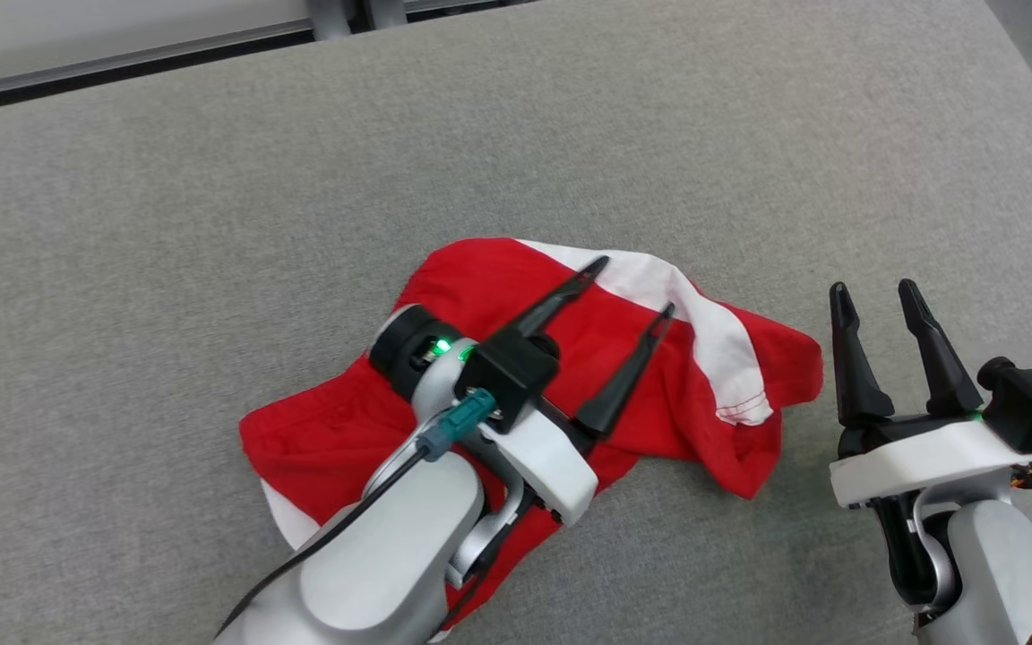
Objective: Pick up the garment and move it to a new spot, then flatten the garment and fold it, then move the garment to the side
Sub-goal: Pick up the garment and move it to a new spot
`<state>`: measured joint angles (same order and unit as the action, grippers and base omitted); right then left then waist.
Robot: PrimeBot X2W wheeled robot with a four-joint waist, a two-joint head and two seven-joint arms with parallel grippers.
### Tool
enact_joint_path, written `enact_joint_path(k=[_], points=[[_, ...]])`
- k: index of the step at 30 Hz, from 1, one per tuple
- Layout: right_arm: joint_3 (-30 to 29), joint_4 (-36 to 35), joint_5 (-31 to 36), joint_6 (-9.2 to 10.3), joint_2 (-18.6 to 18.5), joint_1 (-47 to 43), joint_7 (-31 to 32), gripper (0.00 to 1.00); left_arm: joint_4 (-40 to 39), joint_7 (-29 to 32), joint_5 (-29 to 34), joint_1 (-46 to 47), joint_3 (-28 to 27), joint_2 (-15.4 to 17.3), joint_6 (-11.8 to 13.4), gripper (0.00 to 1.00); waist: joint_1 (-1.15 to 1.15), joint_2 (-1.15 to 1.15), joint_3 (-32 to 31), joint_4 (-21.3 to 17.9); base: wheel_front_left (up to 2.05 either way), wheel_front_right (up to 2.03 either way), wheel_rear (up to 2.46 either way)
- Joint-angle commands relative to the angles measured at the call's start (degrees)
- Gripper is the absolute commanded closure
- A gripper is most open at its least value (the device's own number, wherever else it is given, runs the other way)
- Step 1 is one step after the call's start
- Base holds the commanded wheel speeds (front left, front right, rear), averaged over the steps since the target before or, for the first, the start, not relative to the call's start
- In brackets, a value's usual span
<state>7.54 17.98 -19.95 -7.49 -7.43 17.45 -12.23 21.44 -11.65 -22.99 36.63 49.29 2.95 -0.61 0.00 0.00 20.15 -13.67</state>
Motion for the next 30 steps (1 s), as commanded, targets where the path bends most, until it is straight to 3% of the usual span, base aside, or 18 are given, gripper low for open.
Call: enact_joint_path(k=[1, 5, 13, 21, 30], points=[[-0.4, -0.45, 0.67, 0.0, -0.61, -1.09, 0.51, 0.0, -1.0, -1.2, -0.79, -1.33, -2.18, 1.06, 1.9, 0.0, 0.0, 0.0, -2.71, 2.93, 0.0, 0.0, 0.0], [-1.21, -1.67, 1.37, 0.0, -1.04, -2.24, 1.66, 0.0, -3.11, -2.69, -1.96, -3.86, -7.13, 3.01, 5.87, 0.0, 0.0, 0.0, -4.78, 5.73, 0.0, 0.0, 0.0], [-2.73, -4.99, 2.91, 0.0, -1.48, -5.43, 4.64, 0.0, -6.7, -3.56, -4.6, -10.9, -20.47, 8.85, 10.08, 0.0, 0.0, 0.0, -8.49, 10.91, 0.0, 0.0, 0.0], [-3.24, -7.51, 3.78, 0.0, -1.58, -8.0, 6.91, 0.0, -8.91, -3.6, -5.1, -19.29, -31.79, 12.49, 8.7, 0.0, 0.0, 0.0, -10.81, 13.58, 0.0, 0.0, 0.0], [-3.2, -9.12, 4.49, 0.0, -1.28, -11.44, 8.69, 0.0, -7.45, -3.61, -5.06, -26.08, -34.83, 13.75, 4.93, 0.0, 0.0, 0.0, -14.34, 14.17, 0.0, 0.0, 0.0]])
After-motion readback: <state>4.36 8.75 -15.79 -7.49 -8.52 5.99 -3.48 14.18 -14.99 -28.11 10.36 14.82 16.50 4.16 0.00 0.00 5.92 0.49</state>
